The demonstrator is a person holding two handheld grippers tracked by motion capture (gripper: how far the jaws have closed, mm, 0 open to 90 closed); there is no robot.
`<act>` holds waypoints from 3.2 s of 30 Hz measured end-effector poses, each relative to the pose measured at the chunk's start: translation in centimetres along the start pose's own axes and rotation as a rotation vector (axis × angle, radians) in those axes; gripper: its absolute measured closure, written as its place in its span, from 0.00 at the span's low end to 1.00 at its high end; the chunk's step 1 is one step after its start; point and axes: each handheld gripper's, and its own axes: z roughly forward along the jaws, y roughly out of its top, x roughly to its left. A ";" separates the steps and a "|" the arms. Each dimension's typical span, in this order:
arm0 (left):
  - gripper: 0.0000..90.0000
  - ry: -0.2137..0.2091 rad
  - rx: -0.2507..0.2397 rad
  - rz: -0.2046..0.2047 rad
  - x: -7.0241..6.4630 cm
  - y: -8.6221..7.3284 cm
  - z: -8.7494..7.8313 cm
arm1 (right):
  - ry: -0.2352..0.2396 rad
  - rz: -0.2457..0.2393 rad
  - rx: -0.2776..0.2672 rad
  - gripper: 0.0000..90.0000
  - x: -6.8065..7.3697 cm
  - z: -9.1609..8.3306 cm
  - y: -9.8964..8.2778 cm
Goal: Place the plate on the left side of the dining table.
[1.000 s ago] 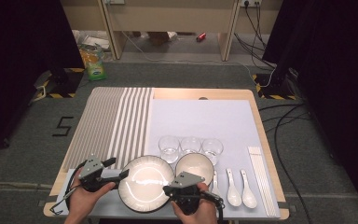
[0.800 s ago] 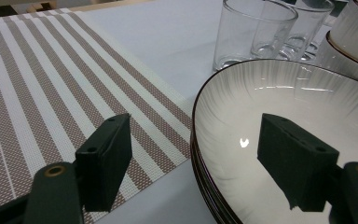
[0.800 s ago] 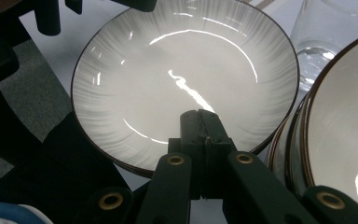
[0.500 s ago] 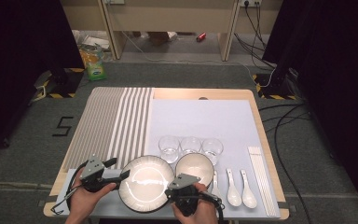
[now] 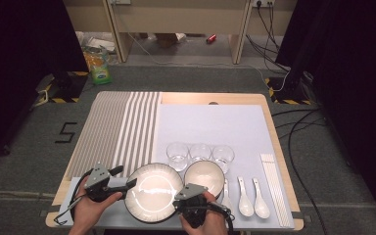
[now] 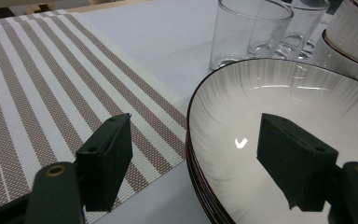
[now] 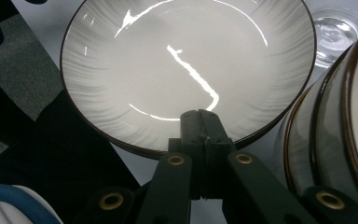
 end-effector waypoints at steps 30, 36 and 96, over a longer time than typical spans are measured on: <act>0.30 -0.008 0.003 0.000 -0.2 0.0 0.1 | -0.007 0.011 0.036 1.00 0.2 -0.1 0.0; 0.31 -0.019 0.003 -0.007 -0.3 0.0 0.3 | -0.018 0.011 0.032 1.00 0.3 -0.1 0.0; 0.57 -0.041 0.112 -0.129 0.1 -0.4 0.1 | -0.016 0.040 -0.033 1.00 1.1 1.6 0.4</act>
